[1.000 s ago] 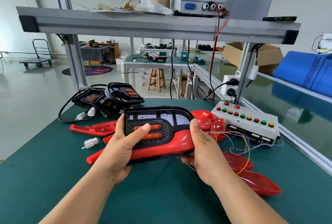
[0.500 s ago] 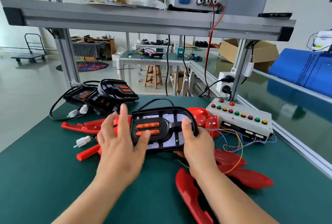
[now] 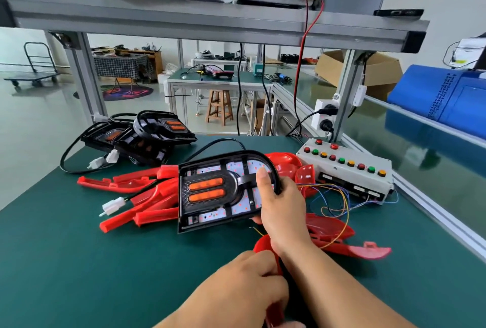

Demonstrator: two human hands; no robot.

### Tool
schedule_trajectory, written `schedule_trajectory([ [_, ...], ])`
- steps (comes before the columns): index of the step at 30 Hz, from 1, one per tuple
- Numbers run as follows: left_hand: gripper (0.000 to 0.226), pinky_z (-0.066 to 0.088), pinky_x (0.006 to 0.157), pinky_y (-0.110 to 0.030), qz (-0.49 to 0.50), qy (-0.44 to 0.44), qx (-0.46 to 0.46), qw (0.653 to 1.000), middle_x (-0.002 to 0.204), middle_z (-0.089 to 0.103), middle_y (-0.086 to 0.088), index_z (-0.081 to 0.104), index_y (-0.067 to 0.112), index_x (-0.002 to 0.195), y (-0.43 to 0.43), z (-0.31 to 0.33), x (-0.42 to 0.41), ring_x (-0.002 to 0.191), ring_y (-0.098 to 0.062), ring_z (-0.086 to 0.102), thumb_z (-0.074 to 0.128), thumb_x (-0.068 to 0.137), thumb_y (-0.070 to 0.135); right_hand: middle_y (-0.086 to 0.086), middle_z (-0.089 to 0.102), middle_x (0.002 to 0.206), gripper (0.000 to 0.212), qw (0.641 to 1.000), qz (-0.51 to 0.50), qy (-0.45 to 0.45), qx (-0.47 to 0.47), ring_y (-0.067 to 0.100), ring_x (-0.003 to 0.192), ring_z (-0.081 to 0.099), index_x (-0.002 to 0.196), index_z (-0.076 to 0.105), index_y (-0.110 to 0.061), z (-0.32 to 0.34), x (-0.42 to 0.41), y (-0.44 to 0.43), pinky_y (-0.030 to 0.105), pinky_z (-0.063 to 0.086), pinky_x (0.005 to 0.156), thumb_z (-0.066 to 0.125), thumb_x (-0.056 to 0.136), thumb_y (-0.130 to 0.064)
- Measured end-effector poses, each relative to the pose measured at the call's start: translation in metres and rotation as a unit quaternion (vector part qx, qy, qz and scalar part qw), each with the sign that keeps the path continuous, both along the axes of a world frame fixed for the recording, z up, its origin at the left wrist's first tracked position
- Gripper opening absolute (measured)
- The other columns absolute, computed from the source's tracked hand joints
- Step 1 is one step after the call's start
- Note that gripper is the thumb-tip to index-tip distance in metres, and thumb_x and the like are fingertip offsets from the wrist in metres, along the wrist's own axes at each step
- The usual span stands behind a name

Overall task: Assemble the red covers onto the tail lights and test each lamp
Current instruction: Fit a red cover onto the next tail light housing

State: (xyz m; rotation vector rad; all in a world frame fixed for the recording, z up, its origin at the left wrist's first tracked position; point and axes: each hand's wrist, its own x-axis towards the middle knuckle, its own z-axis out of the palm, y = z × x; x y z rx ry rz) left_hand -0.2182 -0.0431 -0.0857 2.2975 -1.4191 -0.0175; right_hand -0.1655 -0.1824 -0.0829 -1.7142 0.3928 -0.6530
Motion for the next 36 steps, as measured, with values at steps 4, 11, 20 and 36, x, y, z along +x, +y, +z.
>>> schedule_trajectory([
  [4, 0.055, 0.039, 0.080, -0.016, 0.032, 0.043, 0.001, 0.999, 0.099, 0.033, 0.020, 0.053, 0.027, 0.090, 0.012, 0.007, 0.007, 0.088, 0.004, 0.040, 0.052, 0.073, 0.080, 0.007, 0.067, 0.088, 0.058, 1.000, 0.003, -0.008, 0.022, 0.023, 0.075, 0.070, 0.089, 0.060, -0.019, -0.002, 0.002, 0.000, 0.037, 0.059, 0.051, 0.051, 0.071, -0.073],
  [11, 0.041, 0.043, 0.087, -0.017, 0.049, 0.100, 0.041, 0.993, 0.108, 0.035, 0.024, 0.045, 0.043, 0.106, 0.052, 0.032, 0.036, 0.097, 0.004, 0.050, 0.055, 0.077, 0.016, 0.002, 0.069, 0.085, 0.063, 0.999, -0.006, -0.017, 0.031, 0.021, 0.083, 0.065, 0.086, 0.064, -0.016, -0.007, 0.009, -0.004, 0.044, 0.054, 0.082, 0.046, 0.073, -0.076],
  [20, 0.059, 0.055, 0.076, -0.027, -0.001, 0.353, -0.154, 0.923, 0.115, 0.059, 0.003, 0.047, 0.039, 0.136, 0.065, 0.045, 0.053, 0.096, -0.021, 0.064, 0.056, 0.087, 0.007, 0.014, 0.071, 0.087, 0.044, 0.984, 0.049, -0.011, 0.170, 0.032, 0.076, 0.066, 0.091, 0.066, -0.015, -0.004, 0.010, -0.007, 0.037, 0.054, 0.062, 0.051, 0.093, -0.056],
  [36, 0.040, 0.045, 0.089, -0.028, 0.155, -0.130, -0.139, 0.969, 0.102, 0.055, 0.016, 0.061, 0.027, 0.129, 0.043, 0.038, 0.067, 0.101, -0.014, 0.055, 0.065, 0.089, 0.024, -0.001, 0.070, 0.073, 0.044, 0.973, 0.106, -0.005, 0.203, 0.013, 0.064, 0.067, 0.089, 0.062, -0.022, 0.002, 0.003, 0.000, 0.023, 0.048, 0.044, 0.036, 0.099, -0.056],
])
